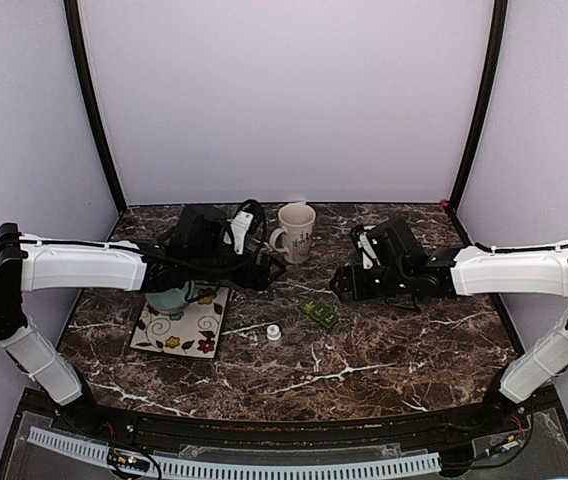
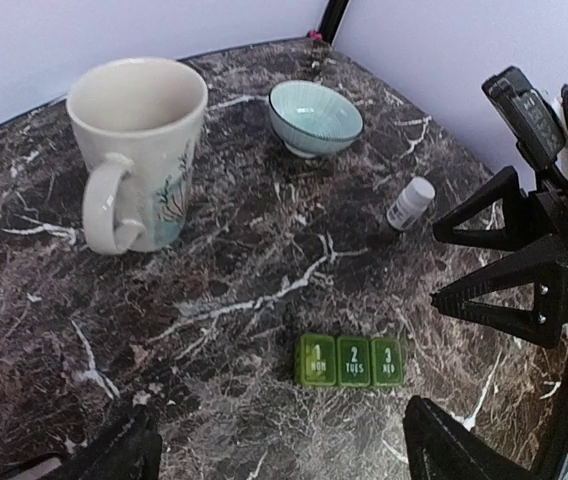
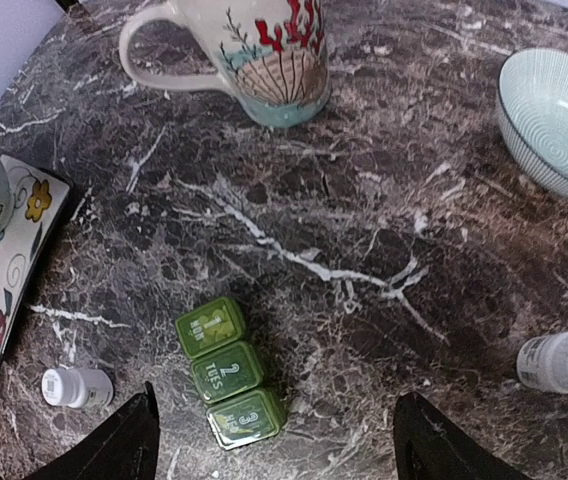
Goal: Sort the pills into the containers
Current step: Close the lid of the pill container, then pick up the pill container from the center of the board.
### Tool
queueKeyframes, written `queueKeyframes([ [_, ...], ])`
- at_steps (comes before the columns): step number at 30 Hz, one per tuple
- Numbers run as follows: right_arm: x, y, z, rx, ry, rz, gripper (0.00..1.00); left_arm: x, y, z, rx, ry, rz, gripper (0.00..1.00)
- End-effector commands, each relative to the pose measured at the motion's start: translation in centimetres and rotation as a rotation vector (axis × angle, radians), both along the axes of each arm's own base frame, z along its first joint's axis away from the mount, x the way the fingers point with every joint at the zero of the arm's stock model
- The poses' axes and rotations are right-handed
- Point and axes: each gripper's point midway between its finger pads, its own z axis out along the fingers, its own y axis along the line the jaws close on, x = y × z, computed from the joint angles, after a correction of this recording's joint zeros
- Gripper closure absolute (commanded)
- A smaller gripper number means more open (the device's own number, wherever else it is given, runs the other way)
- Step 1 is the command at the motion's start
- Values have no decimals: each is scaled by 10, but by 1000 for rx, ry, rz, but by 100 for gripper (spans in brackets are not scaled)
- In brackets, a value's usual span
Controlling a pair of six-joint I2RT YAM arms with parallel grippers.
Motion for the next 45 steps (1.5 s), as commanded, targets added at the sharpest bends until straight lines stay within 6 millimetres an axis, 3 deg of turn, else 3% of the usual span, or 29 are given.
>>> queueKeyframes([
  [1, -12, 7, -30, -18, 84, 3, 18, -12, -14, -24, 93, 36, -62, 14],
  [11, -20, 22, -59, -154, 71, 142, 2, -15, -23, -46, 140, 80, -66, 14],
  [22, -24, 23, -73, -279, 9, 271, 0, -13, -25, -53, 149, 106, -60, 14],
  [29, -26, 27, -82, -310, 2, 319, 3, -11, -26, -56, 157, 117, -56, 14],
  [40, -23, 36, -88, -344, -10, 386, 21, -9, -25, -64, 174, 139, -37, 14],
  [45, -23, 38, -93, -352, 0, 402, 23, -9, -24, -68, 178, 151, -28, 14],
])
